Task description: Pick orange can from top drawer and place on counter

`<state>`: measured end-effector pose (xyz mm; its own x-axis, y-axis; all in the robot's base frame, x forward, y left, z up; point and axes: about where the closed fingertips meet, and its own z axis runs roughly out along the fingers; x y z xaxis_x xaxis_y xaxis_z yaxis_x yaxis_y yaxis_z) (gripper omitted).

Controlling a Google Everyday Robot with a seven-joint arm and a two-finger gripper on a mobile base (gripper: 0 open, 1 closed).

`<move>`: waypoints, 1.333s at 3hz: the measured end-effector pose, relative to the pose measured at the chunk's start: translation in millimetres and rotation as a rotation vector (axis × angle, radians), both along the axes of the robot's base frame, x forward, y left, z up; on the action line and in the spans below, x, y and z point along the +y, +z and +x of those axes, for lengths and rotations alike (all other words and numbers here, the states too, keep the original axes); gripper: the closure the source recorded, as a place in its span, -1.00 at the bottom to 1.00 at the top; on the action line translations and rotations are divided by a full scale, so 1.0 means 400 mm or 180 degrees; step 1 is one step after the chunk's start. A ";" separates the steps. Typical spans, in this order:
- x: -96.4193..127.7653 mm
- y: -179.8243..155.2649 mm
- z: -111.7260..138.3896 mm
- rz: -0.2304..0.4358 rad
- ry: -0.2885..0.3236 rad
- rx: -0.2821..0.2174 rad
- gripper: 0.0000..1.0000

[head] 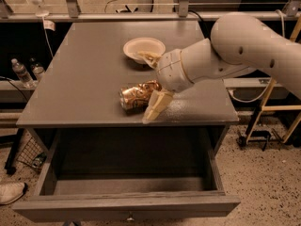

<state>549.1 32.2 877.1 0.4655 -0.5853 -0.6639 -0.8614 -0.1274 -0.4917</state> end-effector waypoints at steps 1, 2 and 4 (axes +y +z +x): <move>-0.017 0.021 -0.005 -0.0121 -0.0076 -0.0083 -1.00; -0.074 0.045 -0.004 -0.0274 -0.0231 -0.0129 -1.00; -0.283 0.019 0.016 -0.0314 -0.0619 0.0082 -1.00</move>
Offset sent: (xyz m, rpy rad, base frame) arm 0.0018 -0.0756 0.0287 -0.1577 -0.0471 -0.1632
